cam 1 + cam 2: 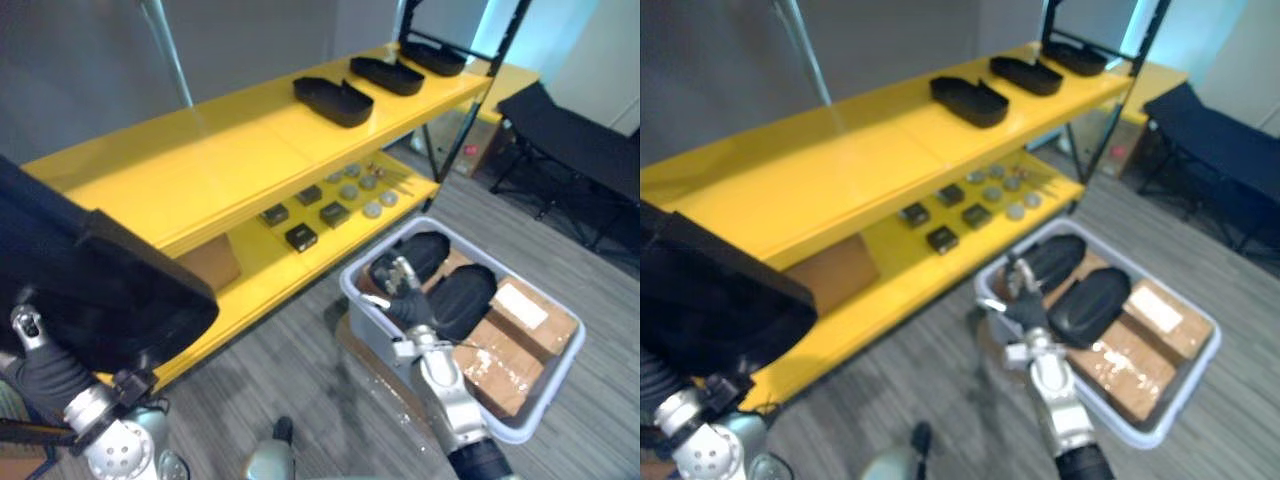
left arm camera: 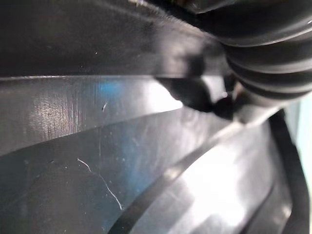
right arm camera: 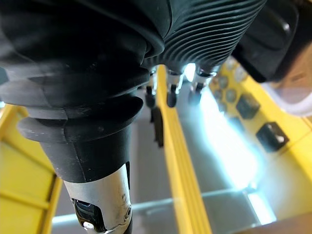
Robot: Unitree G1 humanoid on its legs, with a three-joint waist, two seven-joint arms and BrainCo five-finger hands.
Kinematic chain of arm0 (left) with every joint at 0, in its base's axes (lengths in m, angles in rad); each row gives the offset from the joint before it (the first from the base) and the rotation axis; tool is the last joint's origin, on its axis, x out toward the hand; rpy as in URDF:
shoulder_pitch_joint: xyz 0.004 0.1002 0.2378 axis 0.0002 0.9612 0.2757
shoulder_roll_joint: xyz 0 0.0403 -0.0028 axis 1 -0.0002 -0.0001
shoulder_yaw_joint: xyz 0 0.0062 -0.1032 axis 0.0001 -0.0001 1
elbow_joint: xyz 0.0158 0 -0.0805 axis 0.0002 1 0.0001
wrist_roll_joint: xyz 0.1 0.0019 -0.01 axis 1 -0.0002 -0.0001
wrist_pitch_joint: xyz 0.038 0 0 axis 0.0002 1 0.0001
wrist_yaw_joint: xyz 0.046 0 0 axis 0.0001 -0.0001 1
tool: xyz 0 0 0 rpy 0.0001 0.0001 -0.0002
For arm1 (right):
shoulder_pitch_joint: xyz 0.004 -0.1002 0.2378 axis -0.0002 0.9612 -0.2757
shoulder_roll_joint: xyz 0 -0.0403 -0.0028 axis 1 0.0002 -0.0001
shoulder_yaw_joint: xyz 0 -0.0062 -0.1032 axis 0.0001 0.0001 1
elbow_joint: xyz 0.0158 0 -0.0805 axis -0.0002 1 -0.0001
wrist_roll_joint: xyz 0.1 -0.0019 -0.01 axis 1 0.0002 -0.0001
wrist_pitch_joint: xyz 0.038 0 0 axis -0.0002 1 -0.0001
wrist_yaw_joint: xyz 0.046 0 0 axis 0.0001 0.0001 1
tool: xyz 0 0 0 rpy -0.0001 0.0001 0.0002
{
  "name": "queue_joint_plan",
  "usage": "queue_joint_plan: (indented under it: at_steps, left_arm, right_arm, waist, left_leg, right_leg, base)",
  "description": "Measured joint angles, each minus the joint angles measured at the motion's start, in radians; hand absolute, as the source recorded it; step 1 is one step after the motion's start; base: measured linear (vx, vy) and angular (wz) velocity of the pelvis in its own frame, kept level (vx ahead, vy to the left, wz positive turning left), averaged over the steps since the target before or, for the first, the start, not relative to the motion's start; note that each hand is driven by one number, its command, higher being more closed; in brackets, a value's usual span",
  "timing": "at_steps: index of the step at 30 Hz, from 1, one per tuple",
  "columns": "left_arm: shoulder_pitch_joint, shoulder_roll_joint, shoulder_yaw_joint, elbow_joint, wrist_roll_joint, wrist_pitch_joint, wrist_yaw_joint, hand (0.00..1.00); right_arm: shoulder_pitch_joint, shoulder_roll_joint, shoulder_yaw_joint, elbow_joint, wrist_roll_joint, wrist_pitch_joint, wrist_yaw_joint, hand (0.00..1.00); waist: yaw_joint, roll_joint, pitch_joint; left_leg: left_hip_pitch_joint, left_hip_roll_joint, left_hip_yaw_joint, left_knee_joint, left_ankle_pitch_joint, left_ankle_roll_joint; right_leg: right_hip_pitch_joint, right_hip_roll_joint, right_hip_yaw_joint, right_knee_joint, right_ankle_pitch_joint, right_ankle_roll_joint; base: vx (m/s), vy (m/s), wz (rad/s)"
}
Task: Walk over and take plastic housings, then place them on the shelf
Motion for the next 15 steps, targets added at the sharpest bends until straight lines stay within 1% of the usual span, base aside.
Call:
queue_joint_plan:
  at_steps: [1,2,3,4,5,6,7,8,9,10,11,13,14,15]
  left_arm:
    - [-0.015,0.022,-0.030,0.000,0.002,-0.001,-0.026,1.00]
    - [-0.022,0.037,-0.043,0.001,0.001,-0.003,-0.043,1.00]
    - [-0.037,0.063,-0.055,0.003,-0.001,-0.014,-0.084,1.00]
    - [-0.050,0.084,-0.063,0.008,-0.001,-0.025,-0.110,1.00]
    - [-0.085,0.113,-0.084,0.034,-0.004,-0.029,-0.144,1.00]
    - [-0.093,0.117,-0.085,0.044,-0.005,-0.029,-0.152,1.00]
    - [-0.113,0.136,-0.086,0.081,-0.050,-0.028,-0.198,1.00]
    - [-0.111,0.136,-0.091,0.091,-0.072,-0.029,-0.218,1.00]
    - [-0.107,0.135,-0.097,0.094,-0.093,-0.028,-0.234,1.00]
    - [-0.107,0.135,-0.114,0.094,-0.091,-0.029,-0.243,1.00]
    - [-0.105,0.135,-0.129,0.094,-0.090,-0.029,-0.249,1.00]
    - [-0.104,0.135,-0.158,0.094,-0.090,-0.029,-0.266,1.00]
    - [-0.103,0.132,-0.182,0.094,-0.090,-0.029,-0.271,1.00]
    - [-0.103,0.128,-0.193,0.094,-0.090,-0.028,-0.273,1.00]
  right_arm:
    - [0.031,0.000,-0.029,-0.008,-0.002,-0.005,0.002,0.00]
    - [0.044,0.000,-0.045,-0.015,-0.005,-0.007,0.003,0.00]
    - [0.068,0.001,-0.076,-0.036,-0.023,-0.014,0.005,0.00]
    - [0.083,0.000,-0.098,-0.052,-0.035,-0.032,0.011,0.00]
    - [0.101,0.000,-0.128,-0.077,-0.041,-0.049,0.024,0.00]
    - [0.102,-0.001,-0.130,-0.079,-0.041,-0.052,0.026,0.00]
    - [0.094,-0.008,-0.135,-0.079,-0.041,-0.059,0.049,0.00]
    - [0.088,-0.014,-0.136,-0.074,-0.042,-0.065,0.060,0.00]
    - [0.079,-0.023,-0.136,-0.072,-0.045,-0.068,0.072,0.00]
    - [0.063,-0.038,-0.135,-0.059,-0.048,-0.069,0.085,0.00]
    - [0.057,-0.046,-0.135,-0.049,-0.048,-0.069,0.092,0.00]
    - [0.052,-0.051,-0.135,-0.032,-0.048,-0.069,0.104,0.00]
    - [0.054,-0.051,-0.135,-0.030,-0.047,-0.071,0.106,0.00]
    - [0.056,-0.051,-0.135,-0.029,-0.047,-0.072,0.106,0.00]
  waist:
    - [-0.013,0.000,0.000]
    - [-0.021,0.000,0.000]
    - [-0.036,0.001,0.000]
    - [-0.051,0.002,0.001]
    - [-0.068,0.011,0.008]
    - [-0.070,0.010,0.008]
    - [-0.073,-0.011,0.002]
    - [-0.070,-0.010,0.002]
    - [-0.067,-0.005,0.006]
    - [-0.056,0.016,0.025]
    - [-0.047,0.027,0.032]
    - [-0.050,0.033,0.036]
    - [-0.057,0.037,0.039]
    - [-0.060,0.042,0.043]
  left_leg:
    - [0.010,-0.011,-0.034,-0.017,0.008,0.006]
    - [0.016,-0.016,-0.053,-0.024,0.014,0.009]
    - [0.017,-0.022,-0.090,-0.038,0.027,0.013]
    - [0.016,-0.025,-0.121,-0.054,0.040,0.016]
    - [0.008,-0.027,-0.170,-0.059,0.053,0.016]
    - [0.007,-0.029,-0.180,-0.059,0.056,0.016]
    - [0.005,-0.049,-0.195,-0.059,0.074,0.003]
    - [0.004,-0.055,-0.194,-0.058,0.076,-0.001]
    - [-0.002,-0.058,-0.189,-0.057,0.084,-0.007]
    - [-0.005,-0.049,-0.179,-0.056,0.089,-0.013]
    - [-0.004,-0.043,-0.169,-0.054,0.090,-0.015]
    - [-0.004,-0.043,-0.164,-0.052,0.094,-0.021]
    - [-0.004,-0.038,-0.164,-0.049,0.097,-0.024]
    - [-0.002,-0.032,-0.164,-0.046,0.097,-0.025]
  right_leg:
    - [0.000,-0.009,0.062,0.044,-0.002,-0.003]
    - [-0.003,-0.012,0.098,0.071,-0.003,-0.005]
    - [-0.024,-0.015,0.175,0.135,-0.005,-0.009]
    - [-0.052,-0.015,0.230,0.191,-0.012,-0.026]
    - [-0.069,0.012,0.310,0.221,-0.096,-0.072]
    - [-0.067,0.023,0.320,0.214,-0.114,-0.072]
    - [-0.067,0.055,0.321,0.158,-0.132,-0.098]
    - [-0.056,0.046,0.299,0.151,-0.142,-0.096]
    - [-0.051,0.051,0.311,0.124,-0.143,-0.080]
    - [-0.043,0.062,0.323,0.095,-0.144,-0.066]
    - [-0.037,0.068,0.327,0.082,-0.144,-0.057]
    - [-0.027,0.071,0.326,0.063,-0.158,-0.023]
    - [-0.023,0.076,0.326,0.062,-0.167,-0.008]
    - [-0.020,0.082,0.326,0.063,-0.167,-0.008]
  base:
    - [0.06,0.083,0.66]
    - [0.09,0.079,0.92]
    - [0.10,0.042,0.89]
    - [0.10,-0.038,1.18]
    - [0.06,-0.052,0.90]
    - [0.05,-0.140,0.87]
    - [0.01,-0.113,0.40]
    - [0.03,-0.141,0.29]
    - [0.00,-0.077,-0.08]
    - [-0.04,-0.081,-0.21]
    - [-0.08,-0.065,-0.28]
    - [-0.11,-0.070,-0.15]
    - [-0.12,-0.079,-0.03]
    - [-0.14,-0.079,-0.02]
